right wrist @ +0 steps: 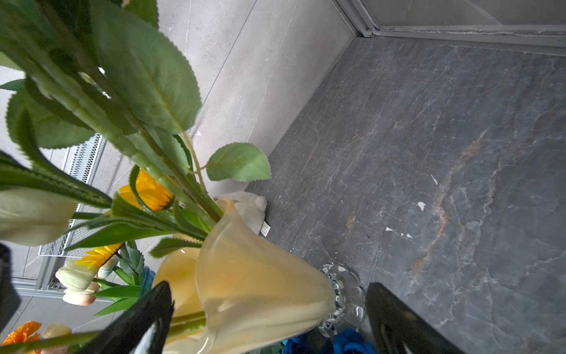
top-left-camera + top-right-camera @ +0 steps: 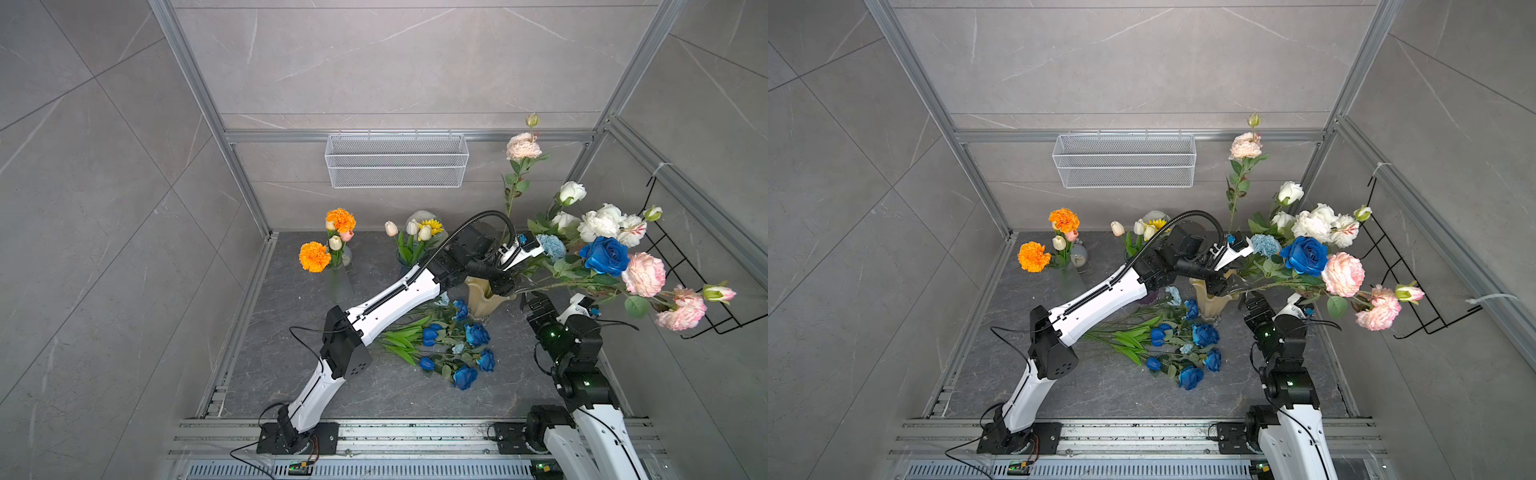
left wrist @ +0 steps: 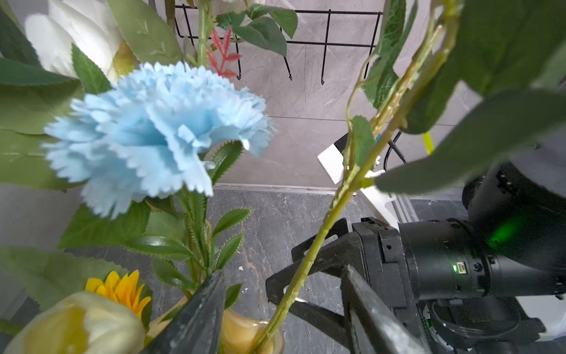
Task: Pick out blue flowers from the vase
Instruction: Pick up the flower from the vase.
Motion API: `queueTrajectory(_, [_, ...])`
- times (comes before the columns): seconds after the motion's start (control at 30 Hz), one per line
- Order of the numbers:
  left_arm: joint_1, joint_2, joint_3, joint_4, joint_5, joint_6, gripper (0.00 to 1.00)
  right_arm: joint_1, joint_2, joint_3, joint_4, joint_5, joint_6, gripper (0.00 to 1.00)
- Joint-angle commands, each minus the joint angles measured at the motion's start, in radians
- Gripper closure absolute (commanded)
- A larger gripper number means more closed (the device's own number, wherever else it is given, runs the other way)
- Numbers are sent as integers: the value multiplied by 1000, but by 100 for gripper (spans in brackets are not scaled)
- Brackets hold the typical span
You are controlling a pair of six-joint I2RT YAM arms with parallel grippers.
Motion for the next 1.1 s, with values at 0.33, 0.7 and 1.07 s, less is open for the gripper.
queueTrajectory(0.33, [-4,29,64,96,61,-74,48,1,71,37,107,-53,-24,1])
queueTrajectory(0.7, [-5,41,83,125,66,-86,64,1,75,49,104,-56,-28,1])
queueTrajectory(1.07, [-6,58,81,187,155,-129,77,1,65,63,88,-50,-34,1])
